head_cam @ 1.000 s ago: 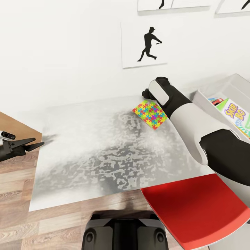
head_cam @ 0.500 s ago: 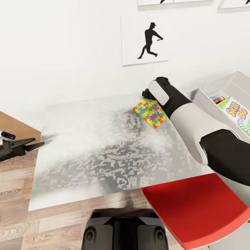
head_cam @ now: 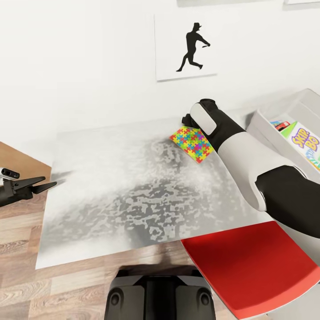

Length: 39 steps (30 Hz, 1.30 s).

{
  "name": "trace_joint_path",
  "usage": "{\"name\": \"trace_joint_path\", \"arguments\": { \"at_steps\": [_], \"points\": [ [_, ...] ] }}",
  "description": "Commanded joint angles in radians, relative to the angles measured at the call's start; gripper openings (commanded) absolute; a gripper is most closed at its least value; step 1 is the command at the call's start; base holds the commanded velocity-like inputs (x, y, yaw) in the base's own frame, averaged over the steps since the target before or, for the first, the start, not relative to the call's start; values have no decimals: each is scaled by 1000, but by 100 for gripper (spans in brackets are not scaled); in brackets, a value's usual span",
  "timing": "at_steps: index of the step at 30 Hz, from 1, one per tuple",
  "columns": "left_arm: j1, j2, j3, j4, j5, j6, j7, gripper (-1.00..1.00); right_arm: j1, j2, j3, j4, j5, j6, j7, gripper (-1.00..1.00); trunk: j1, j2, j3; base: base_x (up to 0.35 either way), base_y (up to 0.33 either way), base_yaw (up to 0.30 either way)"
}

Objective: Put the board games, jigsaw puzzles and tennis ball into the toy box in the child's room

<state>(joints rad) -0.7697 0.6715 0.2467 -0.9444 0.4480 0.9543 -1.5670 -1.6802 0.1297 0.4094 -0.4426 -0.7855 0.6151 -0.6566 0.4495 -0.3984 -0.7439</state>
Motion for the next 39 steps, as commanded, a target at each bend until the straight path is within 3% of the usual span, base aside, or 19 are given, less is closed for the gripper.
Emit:
{"name": "trace_joint_path", "arguments": {
  "at_steps": [1,24,30,39],
  "points": [
    [0,0,-1,0,0,11,-4,100,-1,-1,8,-1,-9,3,-8,100,1,-2,-2,0,0,0],
    [4,-1,0,4,0,11,-4,100,-1,-1,8,0,-9,4,-7,100,1,-2,-17,0,0,0],
    [14,-1,0,7,54,9,-4,100,-1,-2,12,-1,-9,3,-8,100,1,-2,-17,0,0,0],
    [16,0,0,9,64,8,-4,100,0,-2,12,-1,-9,2,-7,100,1,-2,-17,0,0,0]
  ]
}}
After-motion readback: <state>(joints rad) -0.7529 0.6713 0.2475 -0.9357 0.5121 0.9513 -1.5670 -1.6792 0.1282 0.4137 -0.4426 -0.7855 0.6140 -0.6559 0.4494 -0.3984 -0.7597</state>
